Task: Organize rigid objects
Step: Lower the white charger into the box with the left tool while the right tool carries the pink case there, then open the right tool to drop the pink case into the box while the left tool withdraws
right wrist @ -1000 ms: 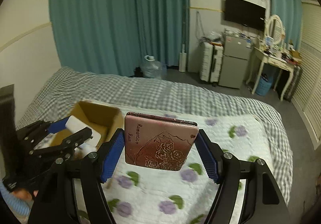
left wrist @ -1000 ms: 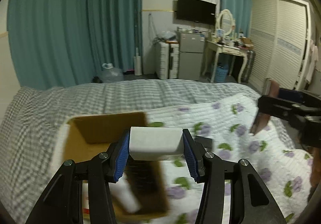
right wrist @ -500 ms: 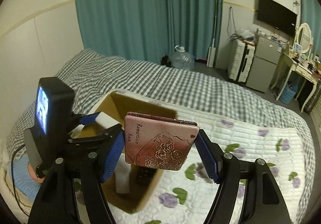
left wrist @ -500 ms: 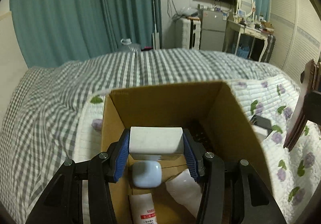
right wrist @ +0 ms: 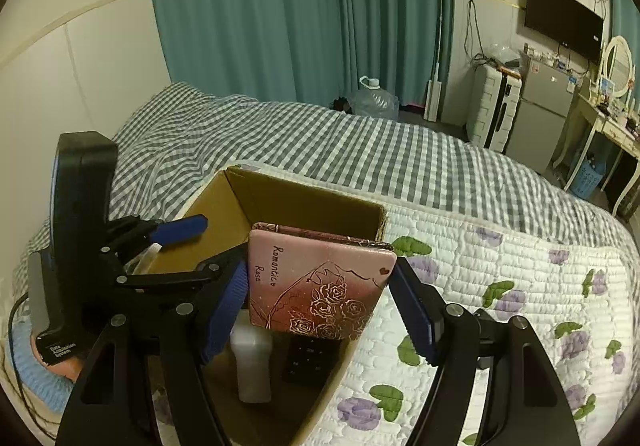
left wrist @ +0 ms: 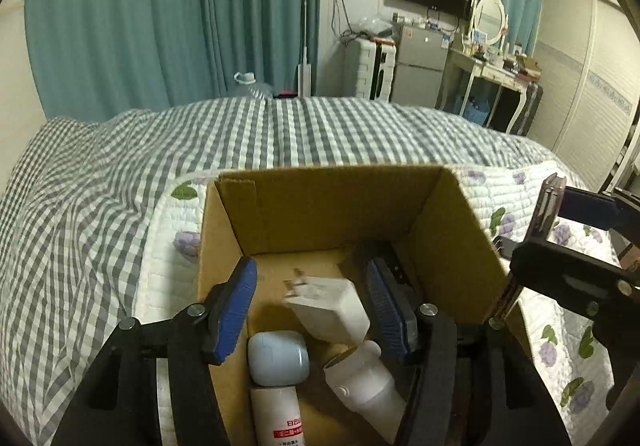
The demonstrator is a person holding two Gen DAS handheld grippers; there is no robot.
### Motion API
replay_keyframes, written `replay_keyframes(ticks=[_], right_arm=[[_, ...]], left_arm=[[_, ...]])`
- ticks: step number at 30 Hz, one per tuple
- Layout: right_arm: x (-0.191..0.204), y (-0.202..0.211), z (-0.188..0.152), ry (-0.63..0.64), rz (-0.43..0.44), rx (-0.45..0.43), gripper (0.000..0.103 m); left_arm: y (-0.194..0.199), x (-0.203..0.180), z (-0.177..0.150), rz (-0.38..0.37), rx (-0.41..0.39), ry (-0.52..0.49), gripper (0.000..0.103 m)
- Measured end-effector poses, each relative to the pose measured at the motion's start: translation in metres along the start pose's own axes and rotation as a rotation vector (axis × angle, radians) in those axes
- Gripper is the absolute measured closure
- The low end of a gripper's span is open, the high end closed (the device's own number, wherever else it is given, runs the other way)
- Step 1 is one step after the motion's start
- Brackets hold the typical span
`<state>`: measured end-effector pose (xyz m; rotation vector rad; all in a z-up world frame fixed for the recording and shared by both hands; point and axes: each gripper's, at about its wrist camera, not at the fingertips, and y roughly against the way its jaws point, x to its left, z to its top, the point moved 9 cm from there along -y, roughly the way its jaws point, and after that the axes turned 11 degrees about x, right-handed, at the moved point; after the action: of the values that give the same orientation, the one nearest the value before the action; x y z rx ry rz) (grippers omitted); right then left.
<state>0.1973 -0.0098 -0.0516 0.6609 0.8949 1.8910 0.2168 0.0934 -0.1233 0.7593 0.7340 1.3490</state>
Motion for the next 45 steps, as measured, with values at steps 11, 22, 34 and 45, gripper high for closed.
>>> replay_keyframes(ticks=[11,22,34,45], right_arm=[[0.021,0.001,0.018,0.019,-0.017,0.003,0.031],[0.051,-0.067,0.025,0.025,-0.01,0.114,0.031],[0.049,-0.097,0.042,-0.031,-0.043,0.114,0.026],[0.005,-0.022,0.024,-0.041,-0.086,-0.006,0.013]], left_arm=[[0.047,0.037,0.001,0.082,-0.121,0.094,0.034],[0.056,0.082,-0.008,0.085,-0.137,0.193,0.033],[0.059,0.089,-0.01,0.129,-0.141,0.208,0.032],[0.065,0.063,-0.008,0.131,-0.147,0.159,0.031]])
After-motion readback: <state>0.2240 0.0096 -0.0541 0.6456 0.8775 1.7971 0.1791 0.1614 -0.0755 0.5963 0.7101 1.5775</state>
